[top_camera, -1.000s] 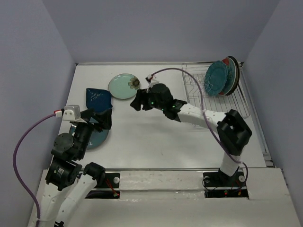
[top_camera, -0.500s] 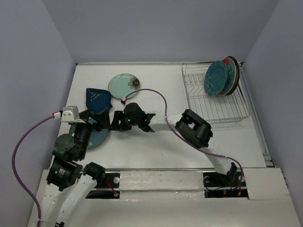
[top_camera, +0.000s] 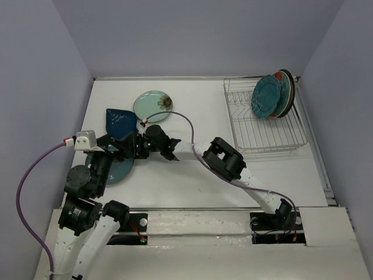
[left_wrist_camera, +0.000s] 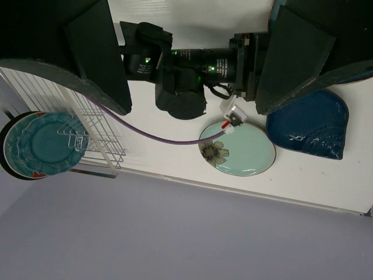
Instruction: Load the plates into the dish rack
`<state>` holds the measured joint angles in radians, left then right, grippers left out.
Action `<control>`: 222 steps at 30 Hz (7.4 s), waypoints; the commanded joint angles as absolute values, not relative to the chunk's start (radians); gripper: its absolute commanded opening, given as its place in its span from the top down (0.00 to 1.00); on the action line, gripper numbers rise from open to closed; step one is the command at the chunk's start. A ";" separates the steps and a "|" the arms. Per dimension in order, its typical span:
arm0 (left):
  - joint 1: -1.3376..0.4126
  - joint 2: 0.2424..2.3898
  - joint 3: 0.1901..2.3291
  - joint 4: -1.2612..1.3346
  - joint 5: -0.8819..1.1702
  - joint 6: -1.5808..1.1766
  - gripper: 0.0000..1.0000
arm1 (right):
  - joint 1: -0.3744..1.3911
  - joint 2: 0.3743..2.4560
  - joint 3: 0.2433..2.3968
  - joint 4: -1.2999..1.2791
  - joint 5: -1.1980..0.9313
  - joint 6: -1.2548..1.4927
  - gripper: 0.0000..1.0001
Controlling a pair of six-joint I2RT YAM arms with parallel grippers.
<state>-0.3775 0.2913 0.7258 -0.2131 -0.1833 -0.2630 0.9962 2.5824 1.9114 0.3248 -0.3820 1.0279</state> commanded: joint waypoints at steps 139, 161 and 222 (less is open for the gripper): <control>-0.362 1.637 0.897 0.267 -0.520 -1.129 0.15 | 0.489 1.008 0.713 0.120 -0.110 0.471 0.18; -0.325 2.029 1.170 0.219 -0.414 -1.193 0.61 | 0.499 1.034 0.695 0.155 -0.178 0.476 0.18; -0.318 0.644 0.492 0.474 0.333 -0.911 0.65 | 0.508 1.467 0.910 0.512 -0.692 0.759 0.93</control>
